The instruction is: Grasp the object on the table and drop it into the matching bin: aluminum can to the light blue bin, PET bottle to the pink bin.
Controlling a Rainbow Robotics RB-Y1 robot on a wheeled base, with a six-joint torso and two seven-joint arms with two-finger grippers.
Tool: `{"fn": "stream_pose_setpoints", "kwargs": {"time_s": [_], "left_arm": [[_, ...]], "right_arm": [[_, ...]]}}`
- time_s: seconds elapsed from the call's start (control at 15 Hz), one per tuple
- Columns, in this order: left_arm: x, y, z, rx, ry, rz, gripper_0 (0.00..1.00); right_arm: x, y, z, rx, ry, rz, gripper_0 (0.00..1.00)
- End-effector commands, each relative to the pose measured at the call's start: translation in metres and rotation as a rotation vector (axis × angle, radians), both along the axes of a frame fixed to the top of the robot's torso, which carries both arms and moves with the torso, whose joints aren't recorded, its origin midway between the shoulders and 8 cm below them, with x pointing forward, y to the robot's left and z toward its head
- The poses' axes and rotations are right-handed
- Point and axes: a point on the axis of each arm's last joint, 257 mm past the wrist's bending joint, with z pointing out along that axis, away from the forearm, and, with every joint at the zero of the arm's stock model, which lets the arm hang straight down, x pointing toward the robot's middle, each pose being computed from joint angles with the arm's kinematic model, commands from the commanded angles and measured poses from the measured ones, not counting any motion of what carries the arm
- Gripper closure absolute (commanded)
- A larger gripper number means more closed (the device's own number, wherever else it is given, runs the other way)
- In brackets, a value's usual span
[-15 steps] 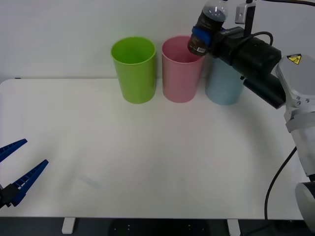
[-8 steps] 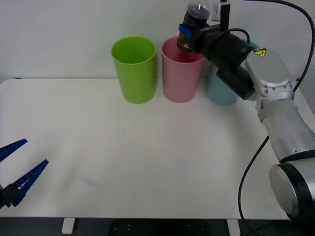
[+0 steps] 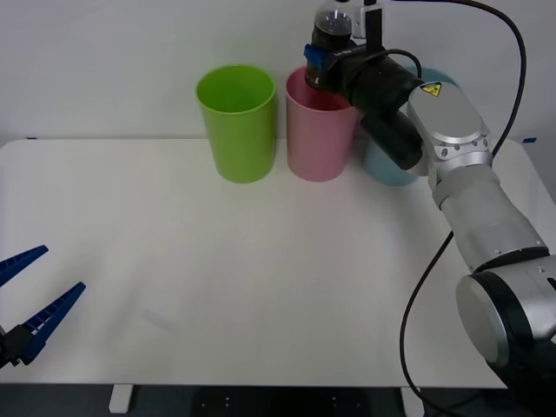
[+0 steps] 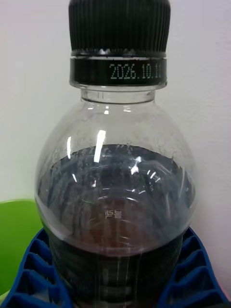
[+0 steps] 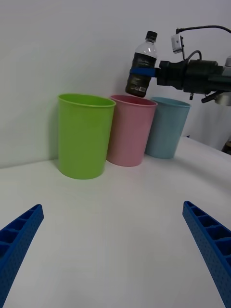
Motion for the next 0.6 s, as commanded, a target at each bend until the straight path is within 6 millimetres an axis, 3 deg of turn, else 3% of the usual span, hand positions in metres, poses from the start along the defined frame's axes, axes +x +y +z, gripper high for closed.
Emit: {"fn": "stream_pose_setpoints", "kwargs": {"time_s": [0.07,0.6], "left_arm": [[0.0000,0.0000,0.0000,0.000,0.000,0.000,0.00],[0.0000,0.0000,0.0000,0.000,0.000,0.000,0.00]], "right_arm": [[0.0001,-0.0005,0.0001,-0.005,-0.002,-0.001,0.00],[-0.0011,-0.0056,0.0032,0.022,-0.002,0.010,0.00]]}}
